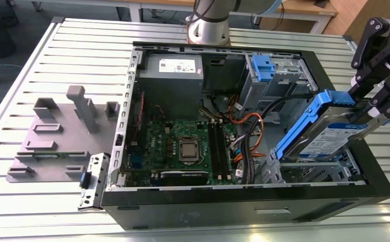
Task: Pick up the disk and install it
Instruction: 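Insert the disk into the insertion slot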
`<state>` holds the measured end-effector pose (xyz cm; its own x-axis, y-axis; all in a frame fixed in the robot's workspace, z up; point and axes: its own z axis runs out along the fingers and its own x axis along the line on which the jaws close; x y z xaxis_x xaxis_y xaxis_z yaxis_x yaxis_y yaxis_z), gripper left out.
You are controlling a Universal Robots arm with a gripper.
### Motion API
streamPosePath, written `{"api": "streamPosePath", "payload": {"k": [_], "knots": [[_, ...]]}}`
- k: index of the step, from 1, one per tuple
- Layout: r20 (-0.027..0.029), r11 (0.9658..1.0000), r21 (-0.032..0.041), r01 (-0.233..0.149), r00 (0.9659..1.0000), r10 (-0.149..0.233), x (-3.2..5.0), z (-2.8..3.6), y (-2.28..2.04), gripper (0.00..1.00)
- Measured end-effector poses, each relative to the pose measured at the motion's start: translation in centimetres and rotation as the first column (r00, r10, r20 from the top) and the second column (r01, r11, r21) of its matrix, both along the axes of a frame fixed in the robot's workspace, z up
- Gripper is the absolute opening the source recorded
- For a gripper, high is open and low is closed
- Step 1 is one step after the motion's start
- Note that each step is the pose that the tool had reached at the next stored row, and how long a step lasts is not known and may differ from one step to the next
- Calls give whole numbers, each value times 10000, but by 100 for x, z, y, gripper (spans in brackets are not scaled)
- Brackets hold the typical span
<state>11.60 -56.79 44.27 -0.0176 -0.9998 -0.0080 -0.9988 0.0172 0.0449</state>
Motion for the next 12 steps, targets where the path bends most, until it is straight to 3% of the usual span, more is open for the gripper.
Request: {"api": "streamPosePath", "payload": {"k": [12], "knots": [[0,10000,0,0,10000,0,-1,-204,-11,35]]}}
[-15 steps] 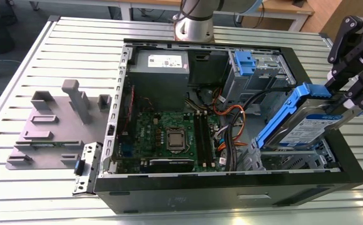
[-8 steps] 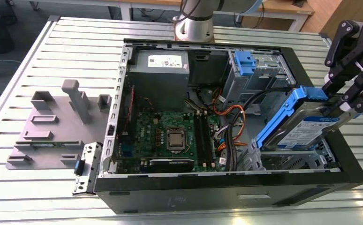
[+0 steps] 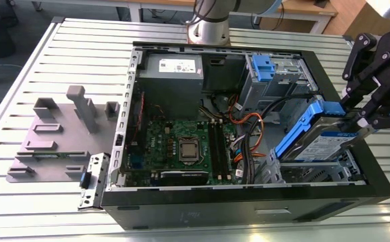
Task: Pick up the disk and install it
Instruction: 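Insert the disk into the insertion slot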
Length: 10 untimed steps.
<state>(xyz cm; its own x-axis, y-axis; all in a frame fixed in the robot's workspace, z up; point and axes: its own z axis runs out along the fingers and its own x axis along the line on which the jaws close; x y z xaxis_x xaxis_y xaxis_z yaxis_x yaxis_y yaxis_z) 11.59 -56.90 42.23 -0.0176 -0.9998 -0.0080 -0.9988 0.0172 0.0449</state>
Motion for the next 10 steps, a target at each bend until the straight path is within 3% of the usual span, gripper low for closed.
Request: {"api": "streamPosePath", "payload": {"k": [10], "knots": [[0,10000,-1,0,10000,0,-1,-183,-12,35]]}}
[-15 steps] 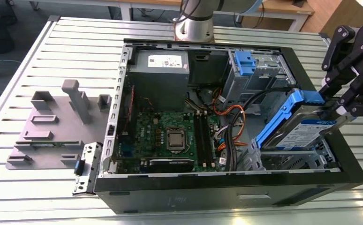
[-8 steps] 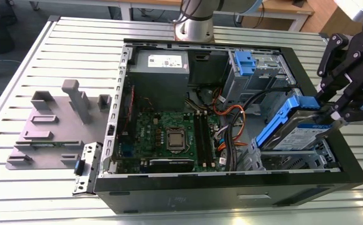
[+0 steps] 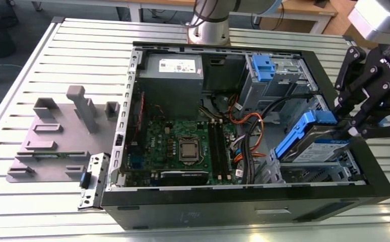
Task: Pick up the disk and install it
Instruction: 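Insert the disk into the insertion slot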
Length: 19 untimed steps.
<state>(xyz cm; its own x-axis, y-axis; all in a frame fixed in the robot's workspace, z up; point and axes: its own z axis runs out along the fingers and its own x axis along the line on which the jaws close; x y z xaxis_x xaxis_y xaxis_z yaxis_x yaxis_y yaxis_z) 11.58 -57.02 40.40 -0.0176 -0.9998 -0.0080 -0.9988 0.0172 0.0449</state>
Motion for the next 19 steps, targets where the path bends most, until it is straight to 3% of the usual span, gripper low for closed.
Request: {"api": "streamPosePath", "payload": {"k": [19], "knots": [[-1,10000,-3,0,10000,0,-5,-344,-55,35]]}}
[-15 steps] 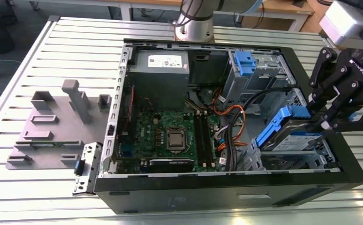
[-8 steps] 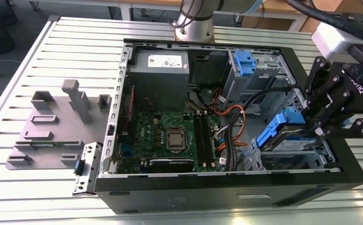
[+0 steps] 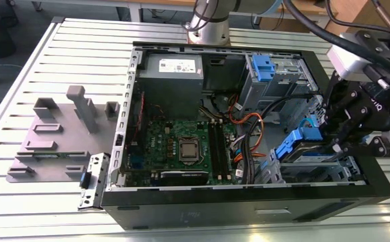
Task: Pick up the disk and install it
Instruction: 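Insert the disk into the insertion slot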
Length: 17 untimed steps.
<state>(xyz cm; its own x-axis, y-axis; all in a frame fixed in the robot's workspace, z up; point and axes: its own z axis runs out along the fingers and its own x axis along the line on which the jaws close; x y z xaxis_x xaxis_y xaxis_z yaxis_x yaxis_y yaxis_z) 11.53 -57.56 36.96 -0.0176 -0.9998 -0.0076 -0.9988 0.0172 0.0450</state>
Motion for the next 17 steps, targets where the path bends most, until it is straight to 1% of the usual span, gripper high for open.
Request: {"api": "streamPosePath", "payload": {"k": [14,17], "knots": [[1,10000,5,0,10000,0,-1,-255,-43,35],[1,10000,3,0,10000,0,-1,-259,-43,35]]}}
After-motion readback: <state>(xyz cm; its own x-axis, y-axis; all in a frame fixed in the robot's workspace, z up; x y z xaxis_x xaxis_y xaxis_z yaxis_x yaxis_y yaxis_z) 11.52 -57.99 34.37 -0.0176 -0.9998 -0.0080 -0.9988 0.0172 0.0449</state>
